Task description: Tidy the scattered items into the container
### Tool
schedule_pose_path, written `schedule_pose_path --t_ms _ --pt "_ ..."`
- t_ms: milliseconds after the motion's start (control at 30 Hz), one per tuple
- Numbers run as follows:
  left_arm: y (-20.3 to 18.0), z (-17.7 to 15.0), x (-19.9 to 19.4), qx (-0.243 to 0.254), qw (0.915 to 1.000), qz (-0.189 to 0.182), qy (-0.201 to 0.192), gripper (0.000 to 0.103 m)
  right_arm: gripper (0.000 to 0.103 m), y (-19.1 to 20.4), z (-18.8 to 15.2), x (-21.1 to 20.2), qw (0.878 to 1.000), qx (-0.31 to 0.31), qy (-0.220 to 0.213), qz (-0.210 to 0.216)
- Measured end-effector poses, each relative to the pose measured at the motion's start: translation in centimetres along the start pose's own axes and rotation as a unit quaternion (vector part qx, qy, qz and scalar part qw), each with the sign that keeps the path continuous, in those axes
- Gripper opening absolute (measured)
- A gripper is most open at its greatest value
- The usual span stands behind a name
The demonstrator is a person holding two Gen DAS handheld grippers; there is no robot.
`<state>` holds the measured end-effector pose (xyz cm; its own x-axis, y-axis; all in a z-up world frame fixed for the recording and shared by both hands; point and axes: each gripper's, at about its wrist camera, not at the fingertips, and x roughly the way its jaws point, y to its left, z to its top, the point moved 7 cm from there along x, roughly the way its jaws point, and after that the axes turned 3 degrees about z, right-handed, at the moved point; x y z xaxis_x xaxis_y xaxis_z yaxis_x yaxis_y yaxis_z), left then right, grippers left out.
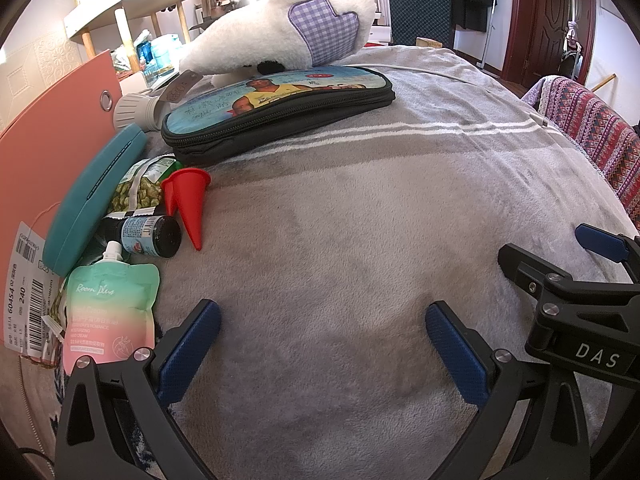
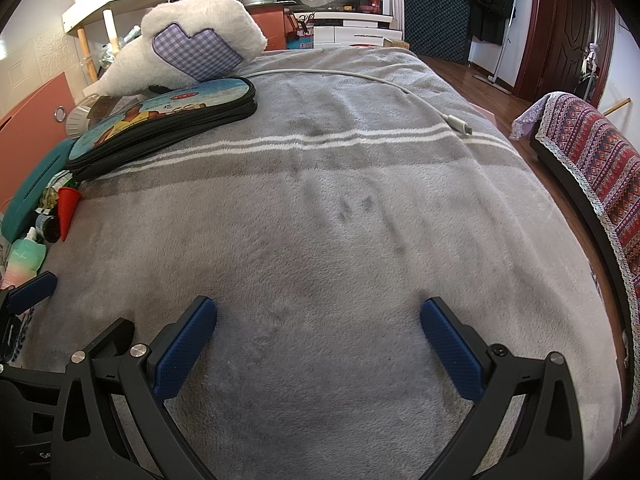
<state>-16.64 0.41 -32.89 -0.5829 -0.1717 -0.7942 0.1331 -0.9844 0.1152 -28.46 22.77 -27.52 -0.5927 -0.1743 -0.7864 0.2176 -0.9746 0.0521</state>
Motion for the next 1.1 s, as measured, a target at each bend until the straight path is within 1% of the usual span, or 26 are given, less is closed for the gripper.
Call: schedule_pose_path --t_ms 1100 --pt "-0.02 -0.04 0.02 -0.001 1.0000 0.001 0.000 0.103 0.103 -0.05 -0.12 0.14 1.000 0.000 0.000 0.000"
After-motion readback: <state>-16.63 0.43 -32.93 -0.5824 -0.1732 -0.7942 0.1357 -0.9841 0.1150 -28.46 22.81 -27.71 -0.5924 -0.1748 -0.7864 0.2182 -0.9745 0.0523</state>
